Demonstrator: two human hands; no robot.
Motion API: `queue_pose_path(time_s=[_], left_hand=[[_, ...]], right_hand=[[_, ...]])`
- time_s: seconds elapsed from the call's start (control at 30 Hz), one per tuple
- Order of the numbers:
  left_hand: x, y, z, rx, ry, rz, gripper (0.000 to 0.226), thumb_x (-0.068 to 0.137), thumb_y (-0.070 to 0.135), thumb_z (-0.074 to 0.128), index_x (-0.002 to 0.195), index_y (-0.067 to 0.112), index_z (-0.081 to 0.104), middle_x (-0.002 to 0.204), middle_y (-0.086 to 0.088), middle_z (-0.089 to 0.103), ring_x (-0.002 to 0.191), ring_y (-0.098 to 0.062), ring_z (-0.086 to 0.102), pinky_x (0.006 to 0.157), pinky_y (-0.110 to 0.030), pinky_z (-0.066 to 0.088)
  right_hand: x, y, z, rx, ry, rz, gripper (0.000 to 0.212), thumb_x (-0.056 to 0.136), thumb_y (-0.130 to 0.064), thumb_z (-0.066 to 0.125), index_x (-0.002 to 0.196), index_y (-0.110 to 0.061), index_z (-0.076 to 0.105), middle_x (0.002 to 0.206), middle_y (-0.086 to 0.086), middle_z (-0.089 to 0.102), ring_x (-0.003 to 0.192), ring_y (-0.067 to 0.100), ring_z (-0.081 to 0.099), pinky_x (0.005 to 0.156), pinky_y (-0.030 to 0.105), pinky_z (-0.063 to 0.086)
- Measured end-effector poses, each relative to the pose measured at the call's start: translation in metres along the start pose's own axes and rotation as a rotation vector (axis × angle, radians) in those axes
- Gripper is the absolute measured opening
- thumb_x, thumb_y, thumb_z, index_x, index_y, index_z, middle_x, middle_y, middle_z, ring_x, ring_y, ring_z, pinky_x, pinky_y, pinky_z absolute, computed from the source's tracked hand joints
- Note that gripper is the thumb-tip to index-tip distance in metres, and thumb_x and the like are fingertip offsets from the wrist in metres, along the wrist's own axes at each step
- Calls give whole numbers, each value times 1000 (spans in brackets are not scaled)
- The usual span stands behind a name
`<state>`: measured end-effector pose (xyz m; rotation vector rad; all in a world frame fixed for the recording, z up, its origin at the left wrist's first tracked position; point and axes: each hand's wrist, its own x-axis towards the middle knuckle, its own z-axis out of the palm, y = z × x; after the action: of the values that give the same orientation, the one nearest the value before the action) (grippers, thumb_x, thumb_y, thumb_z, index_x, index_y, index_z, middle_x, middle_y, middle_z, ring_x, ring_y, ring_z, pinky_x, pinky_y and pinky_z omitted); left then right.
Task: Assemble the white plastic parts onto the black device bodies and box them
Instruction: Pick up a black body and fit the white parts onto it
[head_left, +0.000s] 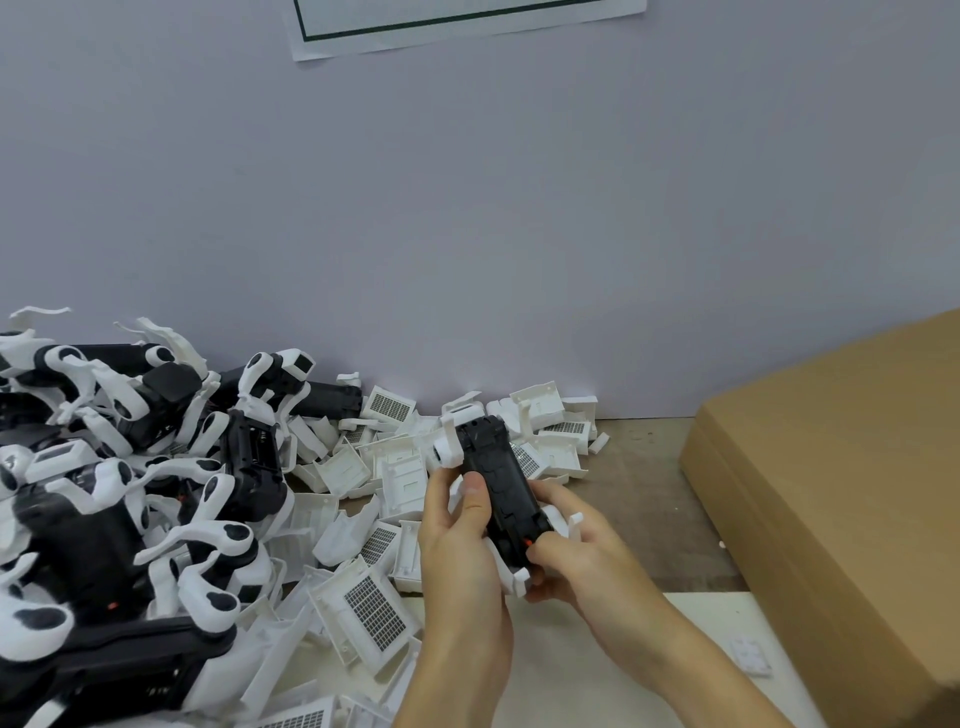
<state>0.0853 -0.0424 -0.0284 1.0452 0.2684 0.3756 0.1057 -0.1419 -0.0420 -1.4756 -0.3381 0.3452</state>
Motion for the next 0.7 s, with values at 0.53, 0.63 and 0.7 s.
queue_pose_path(time_s=[0.53, 0.63, 0.7], left_hand=[[1, 0, 1, -12, 17, -12, 26, 103, 21, 50, 126, 22, 62, 120, -24, 68, 95, -39, 66, 78, -49, 46], [1, 0, 0, -38, 9, -17, 27, 103, 20, 50, 127, 21, 62, 116, -24, 69, 89, -35, 66, 78, -49, 47], [0, 1, 1, -52, 6, -31, 27, 103, 19, 50, 127, 21, 62, 117, -25, 69, 91, -36, 65, 79, -50, 46]], right_hand=[[2, 0, 2, 18, 29, 2, 39, 72, -27, 55, 106, -40, 68, 69, -11, 67, 59, 6, 60, 69, 33, 49], [1, -1, 1, 26, 10, 9, 47, 70, -23, 54, 114, -33, 66, 68, -7, 65, 57, 9, 57, 68, 34, 48], [1, -1, 0, 32, 5, 13, 50, 69, -22, 53, 117, -28, 65, 71, -4, 66, 58, 10, 56, 69, 34, 48]])
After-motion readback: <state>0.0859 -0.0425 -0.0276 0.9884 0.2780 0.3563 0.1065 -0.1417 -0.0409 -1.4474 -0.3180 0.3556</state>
